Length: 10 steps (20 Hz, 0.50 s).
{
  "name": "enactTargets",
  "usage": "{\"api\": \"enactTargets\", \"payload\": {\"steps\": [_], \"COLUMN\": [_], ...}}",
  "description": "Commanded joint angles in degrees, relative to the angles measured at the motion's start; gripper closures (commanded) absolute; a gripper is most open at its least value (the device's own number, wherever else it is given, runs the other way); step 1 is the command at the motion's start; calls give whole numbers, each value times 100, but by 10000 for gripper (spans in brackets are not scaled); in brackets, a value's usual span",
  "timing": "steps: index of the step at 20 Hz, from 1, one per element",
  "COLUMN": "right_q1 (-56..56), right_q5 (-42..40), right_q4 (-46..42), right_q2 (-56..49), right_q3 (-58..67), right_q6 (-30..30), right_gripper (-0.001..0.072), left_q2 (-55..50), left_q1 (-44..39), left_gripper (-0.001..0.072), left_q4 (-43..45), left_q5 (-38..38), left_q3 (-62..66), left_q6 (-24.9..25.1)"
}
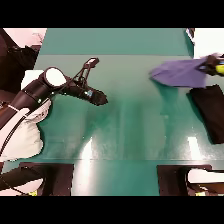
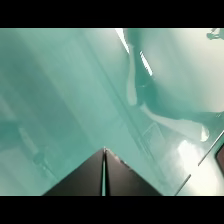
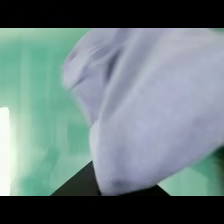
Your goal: Fold the shirts.
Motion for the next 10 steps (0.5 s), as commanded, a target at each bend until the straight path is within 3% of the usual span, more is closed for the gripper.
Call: {"api": "enactTargets", "payload": {"steps": [1, 5, 10], "right_q1": [-935, -1180, -1178], "right_q5": [-173, -361, 192], "right_q4": [-79, 155, 321], "right_q2": [52, 52, 59], "right_q3": [7, 297, 1377], "right_q6": [-11, -269, -295], "right_gripper": [702, 702, 703], "left_q2": [2, 2, 2], "left_q1": [-212, -212, -212], "left_gripper": [670, 669, 669], "left_q4": [-26, -26, -24], "left_q5": [236, 240, 234], "left_q3": [0, 0, 0], "left_q6": [-153, -153, -149]}}
